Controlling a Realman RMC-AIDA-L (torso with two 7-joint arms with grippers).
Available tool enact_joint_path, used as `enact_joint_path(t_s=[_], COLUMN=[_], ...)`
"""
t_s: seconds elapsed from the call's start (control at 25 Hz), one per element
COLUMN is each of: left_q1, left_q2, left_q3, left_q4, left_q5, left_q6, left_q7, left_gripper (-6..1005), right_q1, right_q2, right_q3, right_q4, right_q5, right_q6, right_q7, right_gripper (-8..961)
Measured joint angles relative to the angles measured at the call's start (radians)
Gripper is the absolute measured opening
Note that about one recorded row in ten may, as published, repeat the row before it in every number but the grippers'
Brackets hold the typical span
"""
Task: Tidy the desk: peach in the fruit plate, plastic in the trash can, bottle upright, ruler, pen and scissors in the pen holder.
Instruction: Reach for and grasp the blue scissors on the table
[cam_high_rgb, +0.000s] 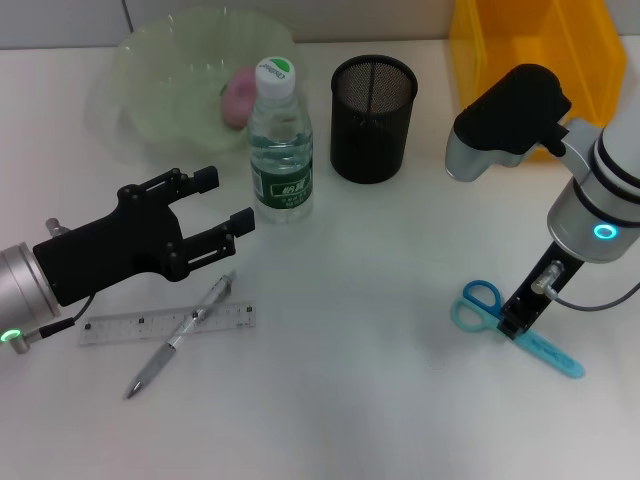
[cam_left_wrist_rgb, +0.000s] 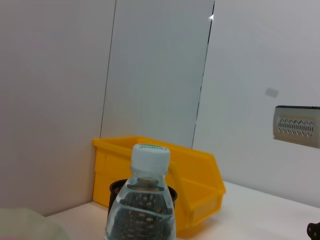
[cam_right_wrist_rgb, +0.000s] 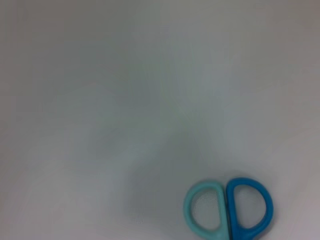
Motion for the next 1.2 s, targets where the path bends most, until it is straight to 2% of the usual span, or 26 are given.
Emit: enact_joint_path(t_s=[0.12,0.96,1.2], left_q1=[0.000,0.002,0.002], left_q2=[0.000,0.000,0.000], left_q3=[-0.001,-0.008,-0.008], left_q4=[0.000,0.000,0.000], left_q5=[0.000,0.000,0.000], left_q6=[0.000,0.000,-0.001], left_q7=[0.000,0.000,0.002], left_gripper=[726,726,726], right_q1=[-0.001,-0.006,-0.008], right_q2=[0.000,-0.006,-0.004], right_q3=[0.000,0.003,-0.001], right_q4=[0.000,-0.064,-0.064], right_q5=[0.000,-0.002,-0.002], right_q6=[0.000,-0.035,-0.029], right_q7=[-0.001,0.001,0.007], right_gripper=[183,207,437])
